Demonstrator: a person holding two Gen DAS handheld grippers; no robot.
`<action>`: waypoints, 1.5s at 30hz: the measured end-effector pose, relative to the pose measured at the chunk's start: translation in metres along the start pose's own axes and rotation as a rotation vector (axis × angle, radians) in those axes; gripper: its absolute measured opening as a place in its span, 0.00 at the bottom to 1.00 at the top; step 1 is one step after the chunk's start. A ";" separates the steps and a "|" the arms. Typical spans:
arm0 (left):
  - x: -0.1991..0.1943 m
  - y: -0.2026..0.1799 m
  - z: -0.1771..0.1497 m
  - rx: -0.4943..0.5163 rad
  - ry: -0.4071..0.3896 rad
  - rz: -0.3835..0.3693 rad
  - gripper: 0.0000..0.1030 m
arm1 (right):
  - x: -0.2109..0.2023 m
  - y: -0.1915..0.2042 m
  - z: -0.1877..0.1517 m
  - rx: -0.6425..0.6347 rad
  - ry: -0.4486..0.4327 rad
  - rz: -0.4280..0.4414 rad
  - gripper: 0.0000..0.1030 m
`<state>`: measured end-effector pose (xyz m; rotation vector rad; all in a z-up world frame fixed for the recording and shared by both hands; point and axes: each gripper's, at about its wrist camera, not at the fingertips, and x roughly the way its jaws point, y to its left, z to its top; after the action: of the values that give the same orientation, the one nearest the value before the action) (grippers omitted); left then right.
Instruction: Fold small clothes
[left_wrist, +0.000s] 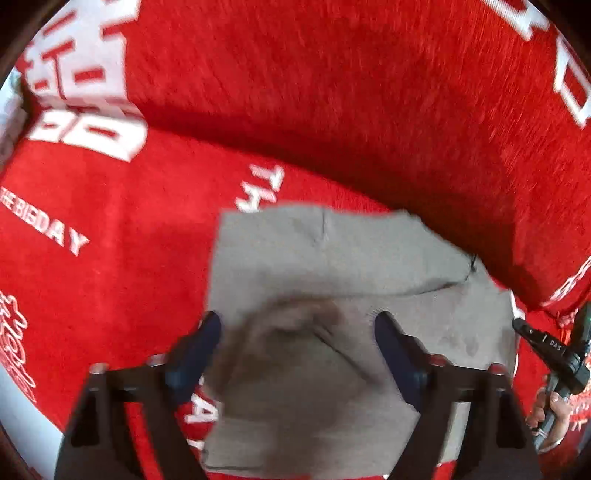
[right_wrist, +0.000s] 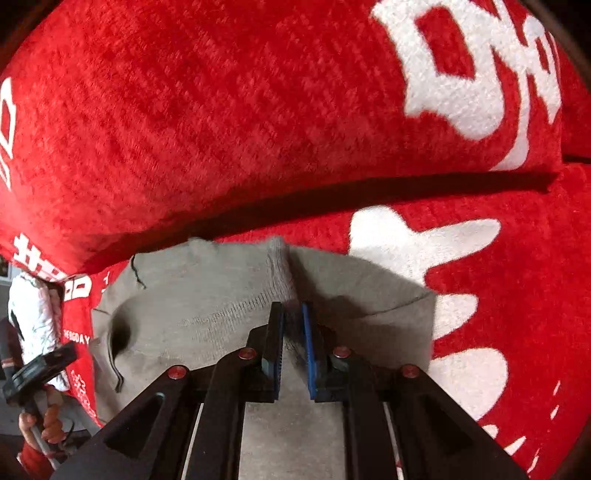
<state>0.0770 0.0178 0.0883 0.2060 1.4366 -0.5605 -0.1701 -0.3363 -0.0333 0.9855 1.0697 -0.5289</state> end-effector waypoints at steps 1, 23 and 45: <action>-0.004 0.002 0.001 -0.006 0.005 -0.009 0.83 | -0.001 0.000 -0.001 0.001 -0.006 0.008 0.13; 0.042 -0.042 0.017 0.116 -0.027 0.036 0.83 | -0.004 0.017 -0.067 0.026 0.046 0.113 0.13; 0.008 -0.063 -0.012 0.472 0.064 -0.122 0.83 | -0.016 0.048 -0.073 0.157 -0.123 -0.096 0.36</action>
<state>0.0367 -0.0323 0.0912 0.5153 1.3673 -0.9985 -0.1744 -0.2509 -0.0095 1.0275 0.9798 -0.7519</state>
